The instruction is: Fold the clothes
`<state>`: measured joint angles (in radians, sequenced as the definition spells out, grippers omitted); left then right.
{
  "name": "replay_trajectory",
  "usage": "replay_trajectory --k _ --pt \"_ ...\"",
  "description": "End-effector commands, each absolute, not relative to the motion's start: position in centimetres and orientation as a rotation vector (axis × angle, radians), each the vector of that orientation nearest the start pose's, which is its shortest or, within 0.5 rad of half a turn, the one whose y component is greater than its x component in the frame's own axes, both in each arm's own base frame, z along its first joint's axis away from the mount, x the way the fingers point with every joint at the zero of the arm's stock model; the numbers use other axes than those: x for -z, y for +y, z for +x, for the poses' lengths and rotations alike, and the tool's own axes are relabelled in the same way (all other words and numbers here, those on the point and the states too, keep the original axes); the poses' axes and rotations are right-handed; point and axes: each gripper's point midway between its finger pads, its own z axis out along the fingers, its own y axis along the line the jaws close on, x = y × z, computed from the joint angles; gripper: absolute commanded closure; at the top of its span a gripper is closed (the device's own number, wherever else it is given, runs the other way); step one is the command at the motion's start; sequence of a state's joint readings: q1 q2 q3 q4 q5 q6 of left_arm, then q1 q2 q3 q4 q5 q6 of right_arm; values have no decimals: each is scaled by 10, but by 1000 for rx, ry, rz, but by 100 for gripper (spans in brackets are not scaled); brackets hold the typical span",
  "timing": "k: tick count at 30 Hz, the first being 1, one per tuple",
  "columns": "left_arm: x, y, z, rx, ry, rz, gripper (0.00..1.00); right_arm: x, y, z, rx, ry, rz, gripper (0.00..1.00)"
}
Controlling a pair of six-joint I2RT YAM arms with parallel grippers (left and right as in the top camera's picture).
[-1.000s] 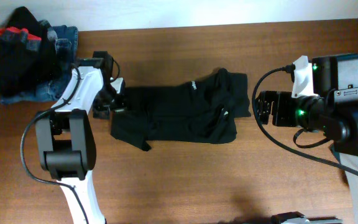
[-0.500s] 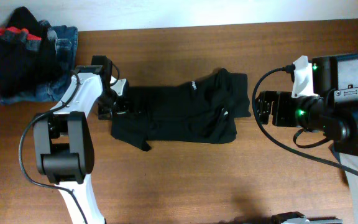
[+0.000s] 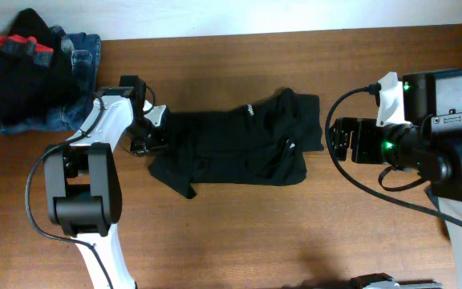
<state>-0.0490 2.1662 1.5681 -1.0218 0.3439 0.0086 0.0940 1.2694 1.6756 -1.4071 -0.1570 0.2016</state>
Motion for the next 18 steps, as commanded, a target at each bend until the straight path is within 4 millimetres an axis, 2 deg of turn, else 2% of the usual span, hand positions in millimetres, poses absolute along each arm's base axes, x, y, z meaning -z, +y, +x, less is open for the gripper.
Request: replay_trajectory --k 1,6,14,15,16,17,18 --pt "-1 -74 382 556 3181 66 99 -315 49 271 -292 2575 76 1" --pt "1 -57 378 483 3215 27 99 -315 49 271 -292 2575 76 1" --pt "1 -32 376 480 3222 -79 98 -315 49 271 -292 2575 76 1" --pt "1 -30 376 481 3222 -88 90 -315 49 271 -292 2575 76 1" --pt "1 -29 376 481 3222 -95 74 -315 49 272 -292 2575 76 1" --pt "1 -27 376 482 3222 -100 44 -315 49 272 -292 2575 76 1" --pt "1 -26 376 482 3222 -105 24 -315 49 272 -292 2575 76 1"
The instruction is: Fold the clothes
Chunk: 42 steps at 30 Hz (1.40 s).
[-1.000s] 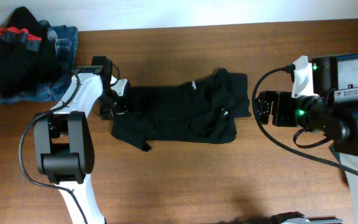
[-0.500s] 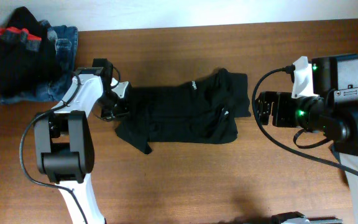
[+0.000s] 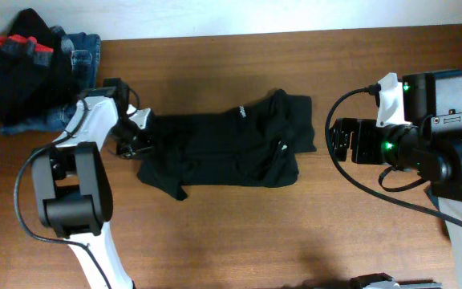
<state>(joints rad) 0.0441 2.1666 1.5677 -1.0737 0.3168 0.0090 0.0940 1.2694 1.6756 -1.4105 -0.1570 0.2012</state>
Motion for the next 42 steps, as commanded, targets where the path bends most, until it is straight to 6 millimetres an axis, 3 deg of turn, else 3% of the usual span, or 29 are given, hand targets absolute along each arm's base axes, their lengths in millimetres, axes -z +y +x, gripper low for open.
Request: replay_trajectory --k 1,2,9,15,20,21,23,25,28,31,35,42 --pt "1 -26 376 481 3221 -107 13 -315 49 272 -292 2575 77 1" --pt "1 -25 377 482 3221 -108 2 -315 49 272 -292 2576 76 1" --pt "-2 -25 381 480 3208 -105 1 -294 51 292 -286 2645 86 1" --pt "-30 -25 395 472 3166 -92 1 -253 55 330 -276 2746 100 2" --pt "-72 -27 410 487 3071 -68 1 -205 58 365 -266 2838 108 1" --pt "-89 -30 415 511 3027 -56 1 -183 59 379 -258 2871 77 1" --pt "-105 -32 417 513 2983 -44 1 -162 59 391 -247 2898 19 1" --pt "-119 -31 417 504 2951 -35 1 -129 55 408 -237 2930 -9 1" --pt "-124 -32 416 502 2941 -32 1 -96 44 425 -237 2955 34 1" --pt "-123 -32 413 505 2954 -36 1 -71 33 431 -237 2986 55 1" --pt "-123 -32 413 505 2955 -36 1 -51 34 432 -324 3012 -23 1" --pt "-123 -32 413 505 2955 -36 1 -48 56 430 -524 2992 -132 1"
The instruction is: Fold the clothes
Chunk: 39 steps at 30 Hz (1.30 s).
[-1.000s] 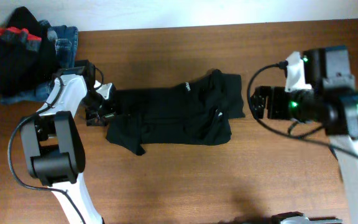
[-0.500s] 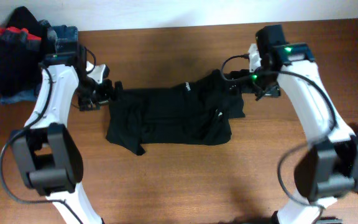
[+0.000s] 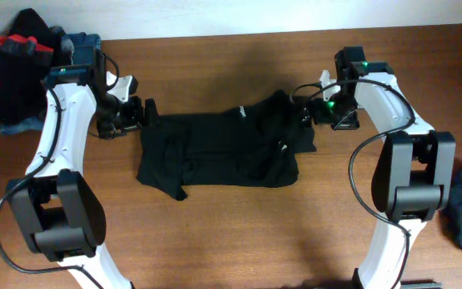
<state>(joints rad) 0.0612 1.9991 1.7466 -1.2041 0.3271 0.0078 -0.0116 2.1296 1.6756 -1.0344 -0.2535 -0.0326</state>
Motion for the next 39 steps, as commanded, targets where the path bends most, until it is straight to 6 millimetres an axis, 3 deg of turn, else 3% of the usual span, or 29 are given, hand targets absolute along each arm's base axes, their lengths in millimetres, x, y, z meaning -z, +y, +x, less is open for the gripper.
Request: replay_trajectory --k 1,7,17,24,39 --pt "-123 -32 413 505 2956 -36 1 -49 58 430 -546 2988 -133 1" --pt "-123 -32 412 506 2960 -37 1 -55 77 425 -716 2950 -200 1" --pt "-123 -32 412 506 2960 -37 1 -38 77 407 -732 2969 -340 1" --pt "-122 -32 412 506 2960 -37 1 -20 58 404 -550 3014 -359 1" --pt "-122 -32 411 507 2963 -38 1 -7 56 409 -528 2992 -366 1"
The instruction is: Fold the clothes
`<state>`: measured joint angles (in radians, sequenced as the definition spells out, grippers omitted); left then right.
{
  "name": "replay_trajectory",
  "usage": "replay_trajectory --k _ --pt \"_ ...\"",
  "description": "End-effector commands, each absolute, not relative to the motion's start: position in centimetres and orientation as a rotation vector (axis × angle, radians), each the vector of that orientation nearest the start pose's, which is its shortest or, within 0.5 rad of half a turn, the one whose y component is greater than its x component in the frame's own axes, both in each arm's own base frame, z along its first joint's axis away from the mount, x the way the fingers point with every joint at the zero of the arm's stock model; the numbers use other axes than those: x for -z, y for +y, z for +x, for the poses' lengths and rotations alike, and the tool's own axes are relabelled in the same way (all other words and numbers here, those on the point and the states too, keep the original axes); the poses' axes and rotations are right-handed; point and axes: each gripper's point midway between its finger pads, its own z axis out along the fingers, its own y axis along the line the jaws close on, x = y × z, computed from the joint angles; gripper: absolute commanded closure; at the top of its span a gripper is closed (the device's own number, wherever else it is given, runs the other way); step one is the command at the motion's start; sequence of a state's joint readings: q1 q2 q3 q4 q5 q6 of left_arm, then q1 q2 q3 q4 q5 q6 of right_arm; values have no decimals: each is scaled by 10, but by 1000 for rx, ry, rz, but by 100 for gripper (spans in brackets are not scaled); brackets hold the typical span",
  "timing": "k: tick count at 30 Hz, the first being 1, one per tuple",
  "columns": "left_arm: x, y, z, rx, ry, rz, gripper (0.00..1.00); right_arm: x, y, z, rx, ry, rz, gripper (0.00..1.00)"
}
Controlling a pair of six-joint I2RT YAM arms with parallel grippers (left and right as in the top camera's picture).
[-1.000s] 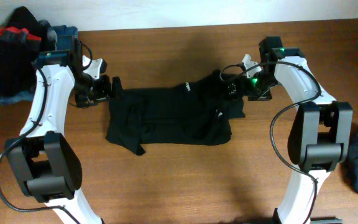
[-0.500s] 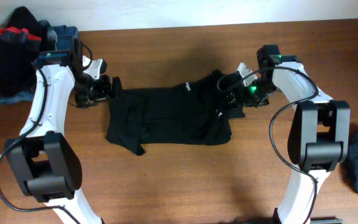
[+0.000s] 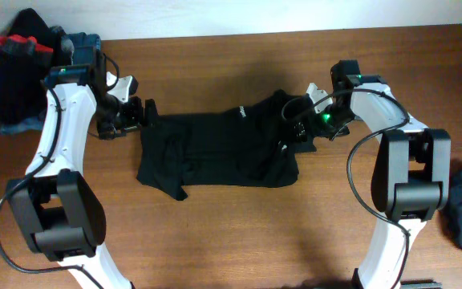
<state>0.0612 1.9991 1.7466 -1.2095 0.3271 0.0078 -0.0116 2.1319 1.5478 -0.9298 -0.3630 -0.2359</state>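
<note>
A black garment (image 3: 215, 152) lies crumpled flat across the middle of the wooden table, longest from left to right. My left gripper (image 3: 146, 114) sits at its upper left corner and looks shut on the cloth there. My right gripper (image 3: 297, 130) is down over the garment's right edge, beside a raised fold. Dark fingers over dark cloth hide how its jaws stand.
A pile of clothes (image 3: 22, 68), black with red trim over blue denim, lies at the back left corner, just behind the left arm. A dark blue garment lies at the table's right edge. The table's far edge (image 3: 231, 32) meets a white wall.
My right gripper has moved left and toward the front, from just off the garment's upper right corner onto its right edge. The left gripper and the garment have not moved.
First my left gripper held the garment's left end while the right arm stayed back at the far right. Then the garment lay further left, with the gripper. Later the left gripper was at the upper left corner and the right arm had reached the garment, now on its edge.
</note>
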Motion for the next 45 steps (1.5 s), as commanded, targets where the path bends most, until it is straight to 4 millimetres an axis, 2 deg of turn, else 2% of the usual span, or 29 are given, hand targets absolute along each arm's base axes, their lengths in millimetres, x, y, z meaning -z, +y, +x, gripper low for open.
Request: replay_trajectory --k 1,5,10,22,29,40,45 --pt "-122 -32 411 507 2963 -38 1 -7 56 410 -527 2989 -371 1" --pt "-122 -32 411 507 2963 -37 1 -7 58 413 -533 2973 -372 1" --pt "-122 -33 411 507 2963 -34 1 -8 67 412 -620 2955 -371 1" --pt "-122 -33 411 507 2963 -34 1 11 90 403 -869 2956 -350 1" --pt "-122 -33 411 507 2963 -34 1 3 102 400 -999 2917 -340 1" --pt "-122 -33 411 508 2963 -34 1 2 103 389 -1026 2963 -320 1" --pt "-122 -33 411 508 2963 -34 1 2 111 388 -1030 2962 -351 1"
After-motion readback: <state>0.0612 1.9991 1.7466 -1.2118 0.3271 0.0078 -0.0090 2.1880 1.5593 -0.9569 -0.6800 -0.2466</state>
